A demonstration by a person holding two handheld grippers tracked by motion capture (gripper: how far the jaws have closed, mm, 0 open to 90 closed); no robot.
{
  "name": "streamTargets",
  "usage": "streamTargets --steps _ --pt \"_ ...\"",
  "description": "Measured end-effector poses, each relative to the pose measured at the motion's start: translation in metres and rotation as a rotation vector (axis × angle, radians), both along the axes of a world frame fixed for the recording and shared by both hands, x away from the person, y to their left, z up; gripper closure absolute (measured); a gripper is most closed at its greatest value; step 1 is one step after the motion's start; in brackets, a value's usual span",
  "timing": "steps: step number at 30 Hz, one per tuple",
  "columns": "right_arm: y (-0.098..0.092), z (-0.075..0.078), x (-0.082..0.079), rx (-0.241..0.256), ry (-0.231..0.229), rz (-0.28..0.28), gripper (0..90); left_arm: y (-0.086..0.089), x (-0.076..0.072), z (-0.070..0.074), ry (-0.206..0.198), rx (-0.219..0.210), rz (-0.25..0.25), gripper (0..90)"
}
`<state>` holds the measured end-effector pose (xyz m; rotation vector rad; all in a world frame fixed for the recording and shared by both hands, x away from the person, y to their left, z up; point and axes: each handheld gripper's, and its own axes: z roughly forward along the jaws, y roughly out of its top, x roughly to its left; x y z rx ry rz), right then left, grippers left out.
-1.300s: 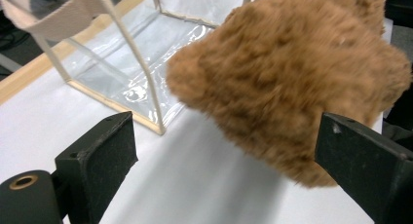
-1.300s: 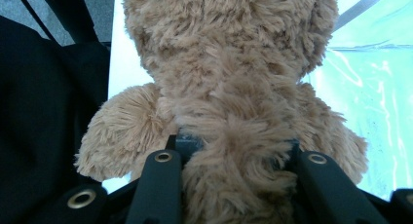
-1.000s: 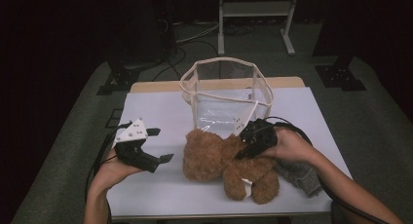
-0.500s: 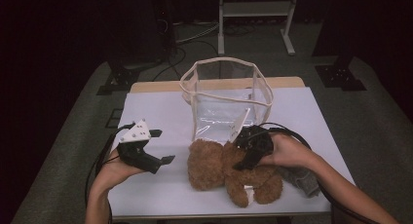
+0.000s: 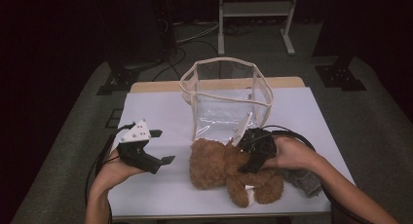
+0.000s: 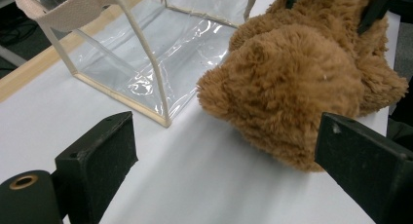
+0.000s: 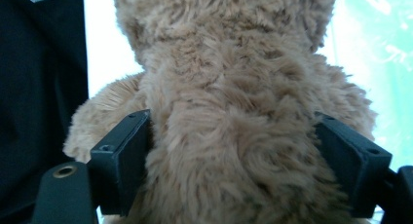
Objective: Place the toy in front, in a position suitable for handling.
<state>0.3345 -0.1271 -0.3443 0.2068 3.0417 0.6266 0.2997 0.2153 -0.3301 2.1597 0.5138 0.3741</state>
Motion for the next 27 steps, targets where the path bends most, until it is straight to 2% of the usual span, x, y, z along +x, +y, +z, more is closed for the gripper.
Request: streamTargets --steps 2,5,9,12,17,20,25,27 --pt "-0.002 -0.006 0.003 0.009 0.021 -0.009 19.4 0.000 0.000 0.000 0.002 -0.001 0.000 7.3" --pt "-0.003 -0.013 0.005 0.017 0.024 -0.006 23.7 -0.001 0.000 -0.001 0.004 -0.003 0.000 7.3" --pt "-0.006 -0.022 0.009 0.024 0.030 -0.007 37.7 -0.001 0.000 0.000 -0.003 0.003 -0.005 7.3" --pt "-0.007 -0.020 0.008 0.020 0.027 -0.007 52.1 -0.001 0.000 0.000 -0.002 0.002 -0.005 7.3" --pt "-0.005 0.001 -0.001 0.034 -0.039 0.026 63.8 -0.001 0.000 0.000 -0.002 0.002 -0.007 7.3" --pt "-0.002 0.014 -0.005 0.031 -0.066 0.037 66.0 0.000 0.000 0.001 -0.002 0.000 -0.003 7.3" --pt "-0.001 0.042 -0.008 0.077 -0.081 0.058 66.5 0.006 -0.001 0.003 -0.009 -0.015 0.009 7.3" --pt "0.000 0.057 -0.010 0.067 -0.108 0.067 66.5 0.009 -0.003 0.005 -0.016 -0.022 0.017 7.3"
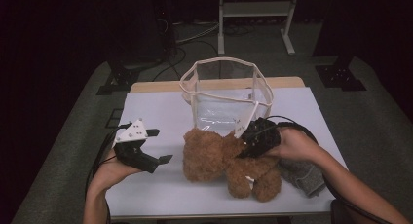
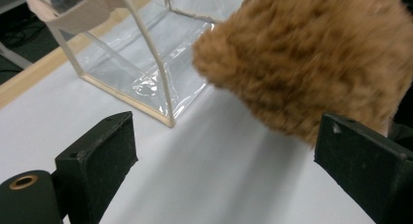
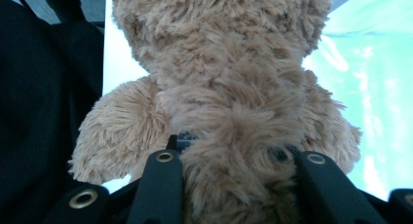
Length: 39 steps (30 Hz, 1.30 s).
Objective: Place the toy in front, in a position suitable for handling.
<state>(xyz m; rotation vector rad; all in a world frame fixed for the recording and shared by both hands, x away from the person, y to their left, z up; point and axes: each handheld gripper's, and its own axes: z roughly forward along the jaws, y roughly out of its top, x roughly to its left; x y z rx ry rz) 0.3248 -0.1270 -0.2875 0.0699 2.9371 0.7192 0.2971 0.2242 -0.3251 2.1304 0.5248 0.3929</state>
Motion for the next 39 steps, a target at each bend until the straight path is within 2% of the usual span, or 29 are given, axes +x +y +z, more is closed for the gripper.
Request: streamTargets --steps 2,4,7,13,14,17,21,25,30,33,39 --pt "-0.001 0.012 0.000 0.003 -0.023 0.010 66.5 0.003 -0.001 0.002 -0.005 -0.006 0.006 7.3" --pt "-0.003 0.026 -0.001 0.018 -0.027 -0.002 66.5 0.006 -0.002 0.004 -0.012 -0.022 0.015 7.3" --pt "-0.005 0.049 -0.003 0.040 -0.036 0.000 66.5 0.010 -0.002 0.005 -0.017 -0.023 0.017 7.3" --pt "-0.001 0.110 -0.006 0.051 -0.077 0.011 66.3 0.010 -0.002 0.003 -0.012 -0.031 0.019 7.3" --pt "0.000 0.123 -0.005 0.049 -0.082 0.009 66.3 0.010 -0.002 0.003 -0.011 -0.033 0.019 7.3" --pt "0.003 0.149 0.000 0.051 -0.090 -0.005 66.1 0.011 -0.001 0.003 -0.008 -0.033 0.020 7.3" --pt "0.008 0.178 0.014 0.056 -0.085 -0.023 66.1 0.011 -0.001 0.002 -0.007 -0.035 0.016 7.3" --pt "0.016 0.194 0.032 0.066 -0.088 -0.041 66.0 0.012 -0.001 0.002 -0.009 -0.039 0.018 7.3" --pt "0.021 0.207 0.054 0.072 -0.088 -0.073 65.9 0.013 0.000 -0.001 0.001 -0.043 0.020 7.3" --pt "0.023 0.214 0.066 0.068 -0.085 -0.094 65.3 0.012 0.002 -0.003 0.008 -0.029 0.017 7.3" --pt "0.024 0.222 0.091 0.073 -0.070 -0.128 65.4 0.010 0.002 -0.004 0.011 -0.035 0.008 7.3"
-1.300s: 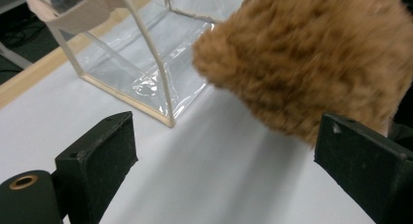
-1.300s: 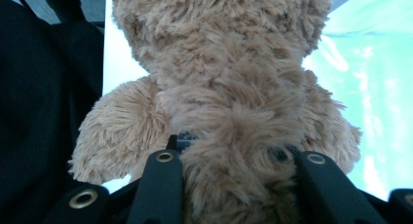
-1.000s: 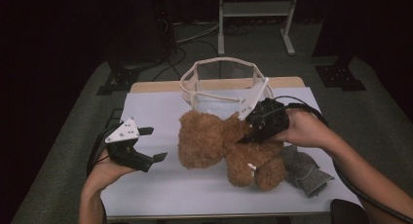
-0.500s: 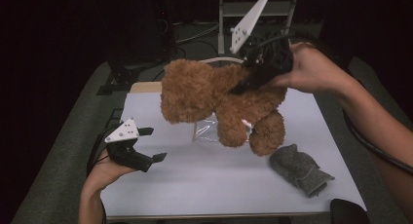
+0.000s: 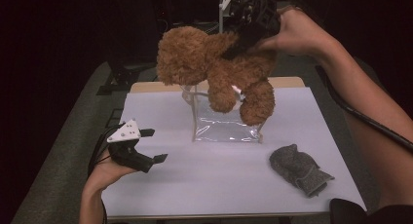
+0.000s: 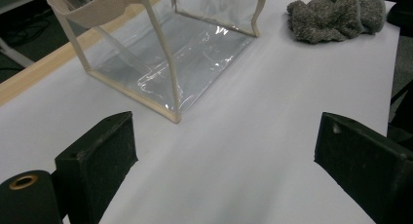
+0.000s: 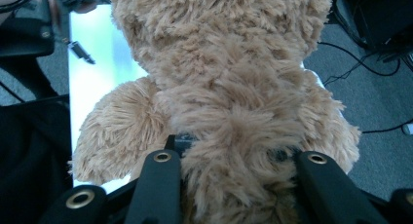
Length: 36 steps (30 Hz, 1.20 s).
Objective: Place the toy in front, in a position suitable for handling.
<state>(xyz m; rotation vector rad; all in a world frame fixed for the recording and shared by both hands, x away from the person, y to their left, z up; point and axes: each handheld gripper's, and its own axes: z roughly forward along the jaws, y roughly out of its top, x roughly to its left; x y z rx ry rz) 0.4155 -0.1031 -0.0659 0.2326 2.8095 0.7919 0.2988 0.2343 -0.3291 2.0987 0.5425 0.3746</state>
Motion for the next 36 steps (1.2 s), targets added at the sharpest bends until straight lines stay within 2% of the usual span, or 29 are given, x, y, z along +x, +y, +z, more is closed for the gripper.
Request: streamTargets --steps 5,7,17,19,23,25,26,31,32,36 --pt "0.001 0.001 0.022 0.005 0.030 -0.018 65.5 0.000 0.001 -0.001 0.004 0.021 -0.005 7.2" --pt "0.002 0.000 0.033 0.015 0.039 -0.032 65.4 0.000 0.001 -0.002 0.007 0.018 -0.003 7.3" --pt "0.015 -0.018 0.086 -0.022 0.041 -0.114 65.4 0.000 0.001 -0.003 0.014 0.010 -0.002 7.3" --pt "0.016 -0.019 0.093 -0.031 0.046 -0.133 65.5 0.002 0.001 -0.003 0.012 0.020 -0.001 7.3" --pt "0.016 -0.019 0.108 -0.042 0.026 -0.159 65.5 0.003 0.001 -0.003 0.011 0.017 0.000 7.3" --pt "0.014 -0.020 0.115 -0.056 0.020 -0.177 65.4 0.003 0.001 -0.004 0.013 0.011 0.002 7.3" --pt "0.014 -0.021 0.117 -0.065 0.020 -0.184 65.5 0.002 0.001 -0.004 0.016 0.023 -0.006 7.3" --pt "0.011 -0.036 0.131 -0.099 -0.011 -0.225 65.5 -0.003 0.001 -0.006 0.020 0.033 -0.019 7.2" --pt "0.011 -0.040 0.132 -0.103 -0.012 -0.230 65.5 -0.003 0.001 -0.006 0.019 0.040 -0.021 7.3" --pt "0.013 -0.056 0.130 -0.123 -0.007 -0.214 65.4 -0.004 0.000 -0.006 0.019 0.022 -0.019 7.3"
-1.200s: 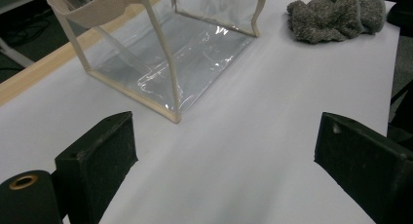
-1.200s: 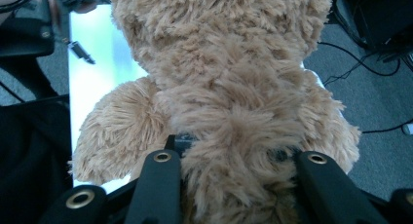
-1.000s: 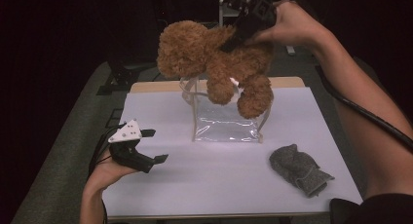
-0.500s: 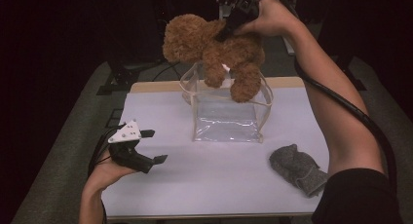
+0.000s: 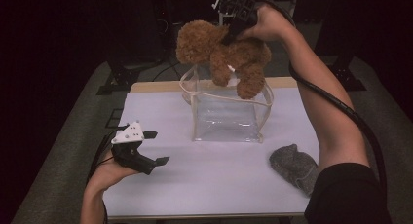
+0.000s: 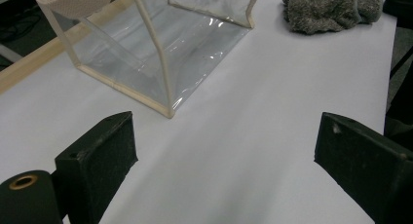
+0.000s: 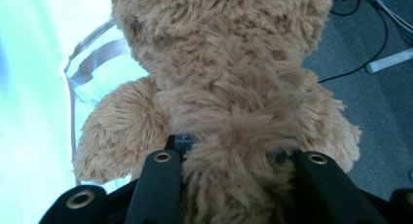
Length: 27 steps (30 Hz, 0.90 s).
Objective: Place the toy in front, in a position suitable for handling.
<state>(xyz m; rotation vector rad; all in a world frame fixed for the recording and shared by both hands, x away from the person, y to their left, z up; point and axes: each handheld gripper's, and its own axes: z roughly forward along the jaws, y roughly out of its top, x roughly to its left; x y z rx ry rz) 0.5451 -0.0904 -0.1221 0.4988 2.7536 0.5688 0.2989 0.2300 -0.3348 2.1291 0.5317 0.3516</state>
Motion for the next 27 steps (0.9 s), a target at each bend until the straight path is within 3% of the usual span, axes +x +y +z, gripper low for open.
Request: streamTargets --steps 7,17,21,27 --pt "0.010 -0.005 -0.028 -0.002 -0.009 0.058 65.3 0.001 0.000 0.001 -0.005 0.019 -0.003 7.3" --pt "0.030 0.002 -0.071 -0.021 -0.029 0.124 65.0 0.004 -0.002 0.004 -0.011 0.006 0.008 7.3" --pt "0.033 0.001 -0.078 -0.003 -0.028 0.148 65.0 0.005 -0.002 0.003 -0.009 0.009 0.007 7.3" --pt "0.025 -0.012 -0.075 0.049 0.023 0.135 64.8 0.006 -0.002 0.003 -0.010 -0.002 0.012 7.3"
